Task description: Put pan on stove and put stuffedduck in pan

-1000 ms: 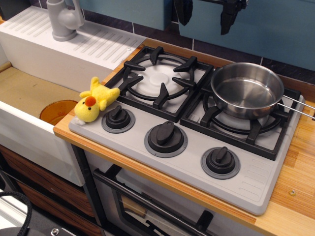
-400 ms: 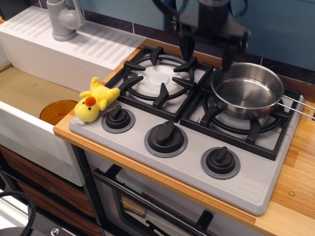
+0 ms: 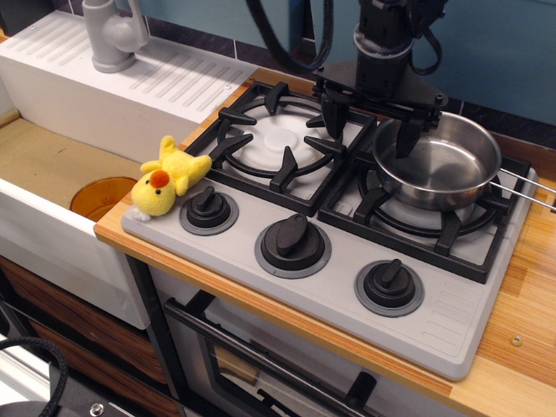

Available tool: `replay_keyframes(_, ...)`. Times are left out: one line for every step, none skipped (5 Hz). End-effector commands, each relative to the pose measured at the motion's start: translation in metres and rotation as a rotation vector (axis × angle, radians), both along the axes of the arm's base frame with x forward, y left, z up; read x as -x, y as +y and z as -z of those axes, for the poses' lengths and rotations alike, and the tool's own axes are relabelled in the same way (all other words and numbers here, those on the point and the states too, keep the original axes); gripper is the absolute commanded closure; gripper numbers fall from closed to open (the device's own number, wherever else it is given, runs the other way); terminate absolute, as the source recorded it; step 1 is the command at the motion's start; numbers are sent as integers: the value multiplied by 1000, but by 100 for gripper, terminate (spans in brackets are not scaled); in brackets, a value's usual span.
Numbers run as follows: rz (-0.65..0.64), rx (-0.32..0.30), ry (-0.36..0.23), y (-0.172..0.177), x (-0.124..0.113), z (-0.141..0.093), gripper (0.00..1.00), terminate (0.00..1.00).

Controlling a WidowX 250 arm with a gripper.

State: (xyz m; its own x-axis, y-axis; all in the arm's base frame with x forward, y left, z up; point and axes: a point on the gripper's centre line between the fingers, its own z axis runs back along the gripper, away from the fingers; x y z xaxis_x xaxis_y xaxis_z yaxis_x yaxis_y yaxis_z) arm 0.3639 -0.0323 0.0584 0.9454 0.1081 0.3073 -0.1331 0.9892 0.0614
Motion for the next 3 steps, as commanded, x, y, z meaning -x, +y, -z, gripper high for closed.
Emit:
replay_keyframes(-43, 0, -35, -7, -7, -5, 100, 0)
replay_keyframes(-55, 7, -39, -8, -11, -5, 100, 0)
replay_keyframes(-60, 10, -27, -8, -15, -9, 100, 0)
